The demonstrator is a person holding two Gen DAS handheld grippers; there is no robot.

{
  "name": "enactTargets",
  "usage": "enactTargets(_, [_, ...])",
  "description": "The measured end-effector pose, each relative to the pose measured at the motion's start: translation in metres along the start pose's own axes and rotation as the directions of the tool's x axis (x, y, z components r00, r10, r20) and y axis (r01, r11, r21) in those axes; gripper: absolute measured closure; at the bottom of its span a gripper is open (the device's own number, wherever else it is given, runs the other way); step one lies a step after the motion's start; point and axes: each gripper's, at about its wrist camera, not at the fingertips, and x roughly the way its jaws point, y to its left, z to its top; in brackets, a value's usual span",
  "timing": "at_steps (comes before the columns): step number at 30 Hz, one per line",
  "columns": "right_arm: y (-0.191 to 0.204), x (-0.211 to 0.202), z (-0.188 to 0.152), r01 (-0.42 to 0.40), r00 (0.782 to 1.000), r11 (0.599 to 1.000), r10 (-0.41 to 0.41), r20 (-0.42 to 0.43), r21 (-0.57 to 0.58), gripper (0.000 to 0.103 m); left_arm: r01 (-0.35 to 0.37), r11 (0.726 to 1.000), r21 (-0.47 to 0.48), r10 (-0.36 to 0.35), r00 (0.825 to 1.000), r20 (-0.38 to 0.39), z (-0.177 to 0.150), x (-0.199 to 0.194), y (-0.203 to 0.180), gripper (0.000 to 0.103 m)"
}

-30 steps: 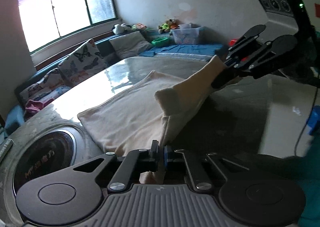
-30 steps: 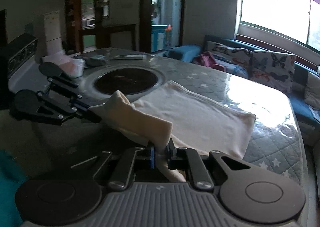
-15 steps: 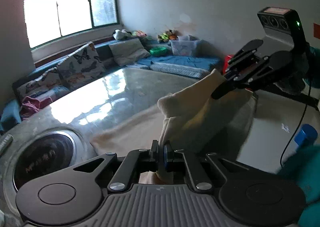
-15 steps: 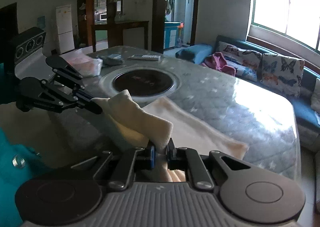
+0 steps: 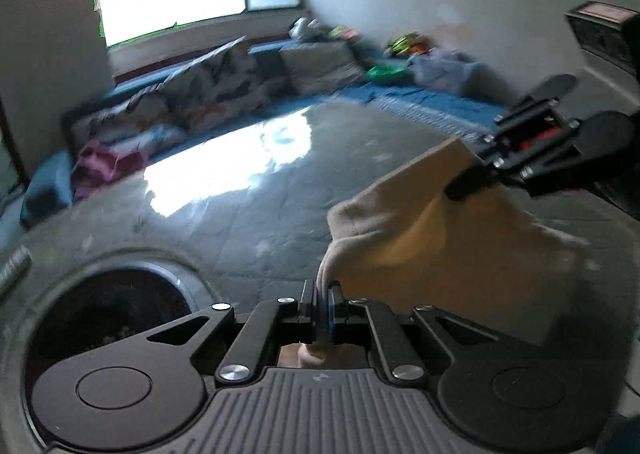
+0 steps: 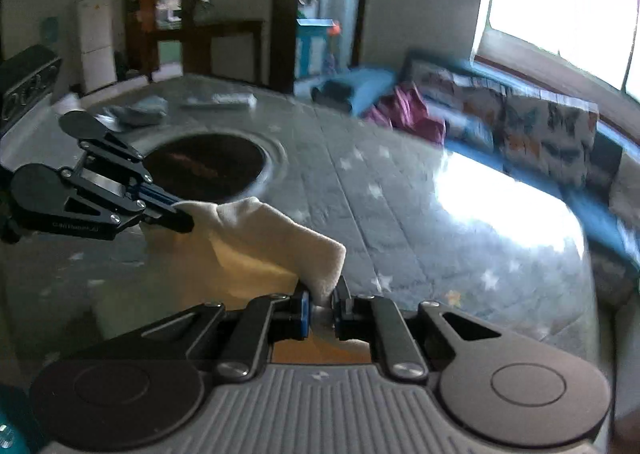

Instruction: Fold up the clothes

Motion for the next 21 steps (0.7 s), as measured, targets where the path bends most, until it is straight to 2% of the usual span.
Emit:
enactTargets(3, [-0.007, 0.022, -0.008, 0.027, 1.000, 0.999, -0.026, -0.010, 0.047, 0.092, -0.031, 0.999, -0.043, 0.029, 0.999, -0.036, -0.007, 0.023, 0.005, 0.096])
enactTargets(6, [-0.012, 0.036, -0.021, 0.056, 0.998, 0.993, -0.055, -0.011, 0.103, 0.083, -0.057, 0.996, -0.061, 0.055, 0.998, -0.042, -0.012, 0.030, 0.007, 0.093])
enactTargets(12, [-0.009, -0.002, -0.045, 0.096, 0.994, 0.983, -0.104, 0.045, 0.157, 0.081, -0.105, 0.991, -0.085, 0.103, 0.994, -0.031, -0.014, 0.026, 0.007, 0.085])
enactTargets(16, [-0.008, -0.013, -0.072, 0.118, 0.993, 0.974, -0.122, 0.008, 0.193, 0.081, -0.145, 0.982, -0.121, 0.141, 0.989, -0.041, -0.014, 0.028, 0.015, 0.074])
enactTargets(19, [-0.018, -0.012, -0.086, 0.137, 0.991, 0.962, -0.134, -0.028, 0.236, 0.082, -0.187, 0.972, -0.142, 0.183, 0.982, -0.036, -0.011, 0.022, 0.018, 0.074])
enactTargets(21, [-0.024, -0.015, -0.086, 0.133, 0.991, 0.954, -0.134, -0.013, 0.268, 0.082, -0.207, 0.965, -0.160, 0.205, 0.978, -0.030, -0.008, 0.016, 0.021, 0.074])
